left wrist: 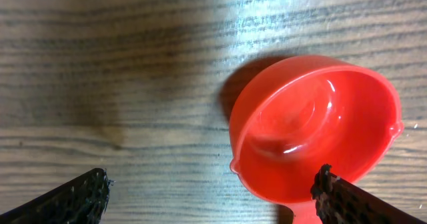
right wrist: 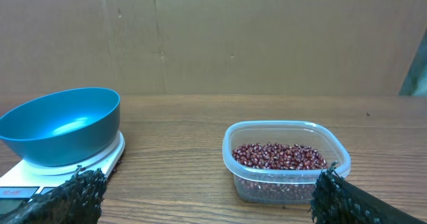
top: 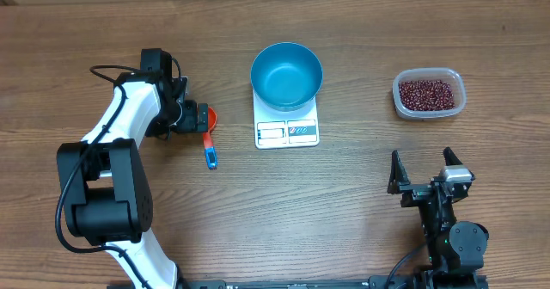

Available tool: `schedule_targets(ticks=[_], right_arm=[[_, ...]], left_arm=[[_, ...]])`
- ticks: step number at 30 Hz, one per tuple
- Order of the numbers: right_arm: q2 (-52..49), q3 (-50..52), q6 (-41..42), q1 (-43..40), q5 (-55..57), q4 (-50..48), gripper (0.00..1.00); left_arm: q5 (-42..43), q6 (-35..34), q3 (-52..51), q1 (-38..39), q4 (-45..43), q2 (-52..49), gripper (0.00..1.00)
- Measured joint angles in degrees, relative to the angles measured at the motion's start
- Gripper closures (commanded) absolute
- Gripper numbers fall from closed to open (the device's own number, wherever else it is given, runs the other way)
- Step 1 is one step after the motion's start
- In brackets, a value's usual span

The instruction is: Scoop item into bowl and weigh 150g on scale

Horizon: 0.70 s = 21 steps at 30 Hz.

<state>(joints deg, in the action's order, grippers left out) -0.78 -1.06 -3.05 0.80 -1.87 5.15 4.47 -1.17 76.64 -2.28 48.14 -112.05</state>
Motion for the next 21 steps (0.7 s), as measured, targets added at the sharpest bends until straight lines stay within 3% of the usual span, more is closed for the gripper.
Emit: schedule_targets(ticks=[21], right_arm=[[0.0, 0.0, 0.0, 0.0, 0.0, 0.0, 0.0]], left_arm=[[0.0, 0.0, 4.4, 0.0, 4.7, -0.3, 0.0]])
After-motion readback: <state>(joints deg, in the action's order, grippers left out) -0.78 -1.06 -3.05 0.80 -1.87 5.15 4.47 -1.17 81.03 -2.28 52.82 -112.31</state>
